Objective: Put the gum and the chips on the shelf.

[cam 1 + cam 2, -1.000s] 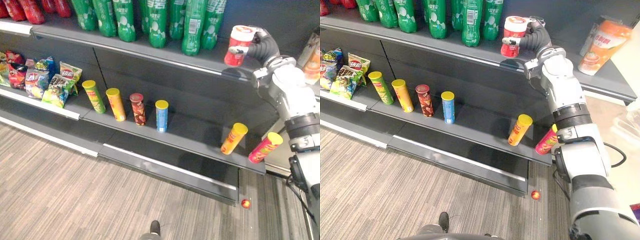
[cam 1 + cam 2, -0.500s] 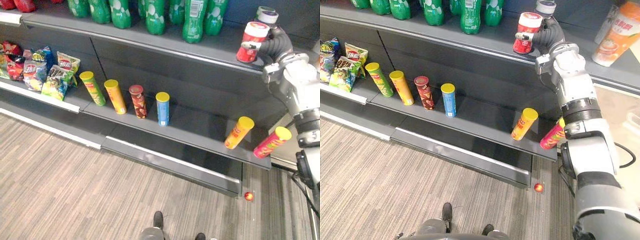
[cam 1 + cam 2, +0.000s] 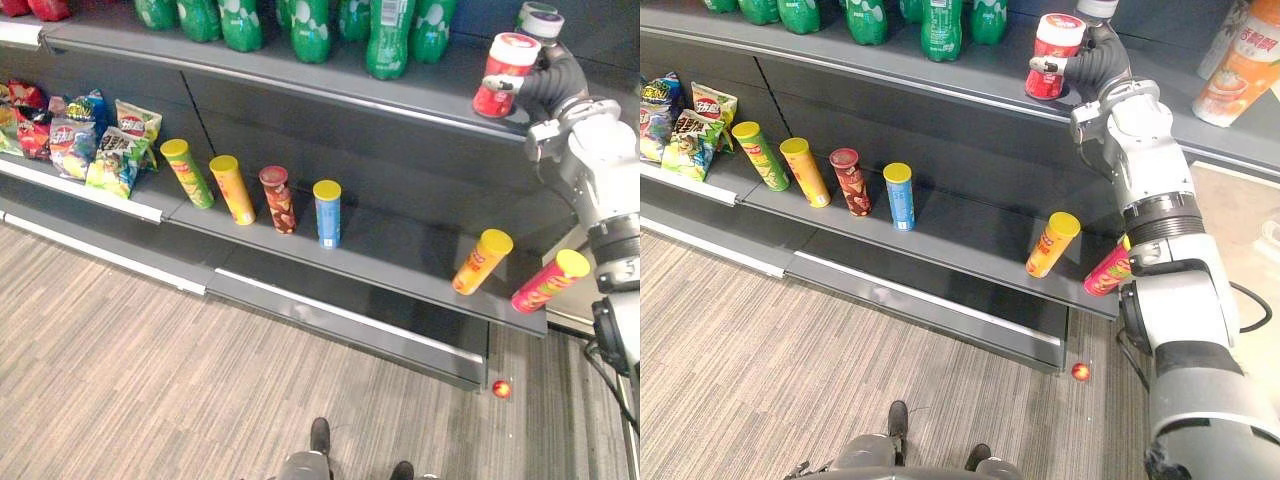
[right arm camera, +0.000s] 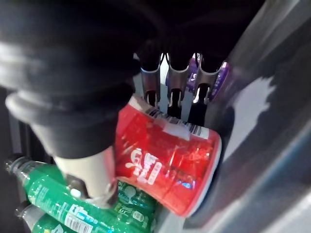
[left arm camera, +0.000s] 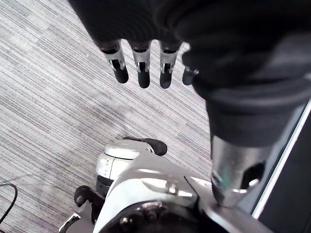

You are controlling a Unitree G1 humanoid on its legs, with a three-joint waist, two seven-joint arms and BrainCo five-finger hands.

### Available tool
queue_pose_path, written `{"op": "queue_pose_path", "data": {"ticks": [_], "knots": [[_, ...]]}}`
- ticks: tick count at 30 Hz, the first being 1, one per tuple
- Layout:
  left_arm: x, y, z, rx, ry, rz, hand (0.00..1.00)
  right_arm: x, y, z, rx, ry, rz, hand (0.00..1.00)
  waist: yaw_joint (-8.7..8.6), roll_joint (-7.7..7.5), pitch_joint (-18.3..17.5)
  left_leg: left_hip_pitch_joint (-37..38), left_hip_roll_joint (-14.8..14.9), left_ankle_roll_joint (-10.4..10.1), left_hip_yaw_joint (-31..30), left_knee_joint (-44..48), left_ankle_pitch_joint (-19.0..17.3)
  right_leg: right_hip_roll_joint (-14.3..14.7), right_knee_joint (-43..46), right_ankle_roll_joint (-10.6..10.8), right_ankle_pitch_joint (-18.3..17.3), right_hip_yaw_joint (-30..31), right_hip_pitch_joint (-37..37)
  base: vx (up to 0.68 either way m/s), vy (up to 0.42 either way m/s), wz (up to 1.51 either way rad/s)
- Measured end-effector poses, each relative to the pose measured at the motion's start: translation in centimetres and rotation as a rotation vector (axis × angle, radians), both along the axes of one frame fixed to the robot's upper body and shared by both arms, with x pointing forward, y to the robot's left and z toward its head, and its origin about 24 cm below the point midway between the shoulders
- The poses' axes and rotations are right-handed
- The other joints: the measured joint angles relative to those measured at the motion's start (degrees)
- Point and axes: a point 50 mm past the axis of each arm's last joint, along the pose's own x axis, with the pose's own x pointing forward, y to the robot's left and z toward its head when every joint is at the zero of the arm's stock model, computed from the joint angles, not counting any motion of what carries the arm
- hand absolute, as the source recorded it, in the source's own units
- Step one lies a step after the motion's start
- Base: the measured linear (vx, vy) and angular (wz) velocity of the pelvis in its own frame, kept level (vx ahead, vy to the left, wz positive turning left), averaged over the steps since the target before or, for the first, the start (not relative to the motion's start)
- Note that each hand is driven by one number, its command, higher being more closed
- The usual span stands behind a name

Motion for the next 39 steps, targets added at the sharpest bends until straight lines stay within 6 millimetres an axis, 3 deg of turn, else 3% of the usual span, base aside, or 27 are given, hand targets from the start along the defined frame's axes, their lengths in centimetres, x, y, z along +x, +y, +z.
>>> {"op": "queue_pose_path", "data": {"ticks": [20, 31, 39], "knots": [[0.1, 0.0, 0.0, 0.001, -0.002, -0.007, 0.00, 0.2, -0.4, -0.4, 0.008, 0.017, -0.016, 0.00, 0.96, 0.00, 0.3, 0.8, 0.2, -0.2, 1.1, 0.0, -0.1, 0.0, -0.1, 0.0, 0.0, 0.9, 0.3, 0.00, 0.000, -0.02], [0.1, 0.0, 0.0, 0.002, -0.001, -0.006, 0.00, -0.1, 0.1, 1.2, 0.009, -0.053, 0.010, 0.00, 0.96, -0.04, 0.3, 1.8, 0.2, -0.3, 1.7, 0.0, -0.3, 0.0, -0.3, 0.0, 0.0, 1.5, 1.0, 0.00, -0.002, -0.01], [0.0, 0.1, 0.0, 0.006, 0.001, -0.005, 0.00, -1.3, 0.0, 4.0, 0.000, -0.163, 0.025, 0.00, 0.85, -0.23, 0.1, 1.9, 0.5, -0.4, 2.5, 0.0, -0.3, 0.2, -0.4, 0.0, 0.0, 2.1, 0.9, 0.01, -0.004, -0.03]]}}
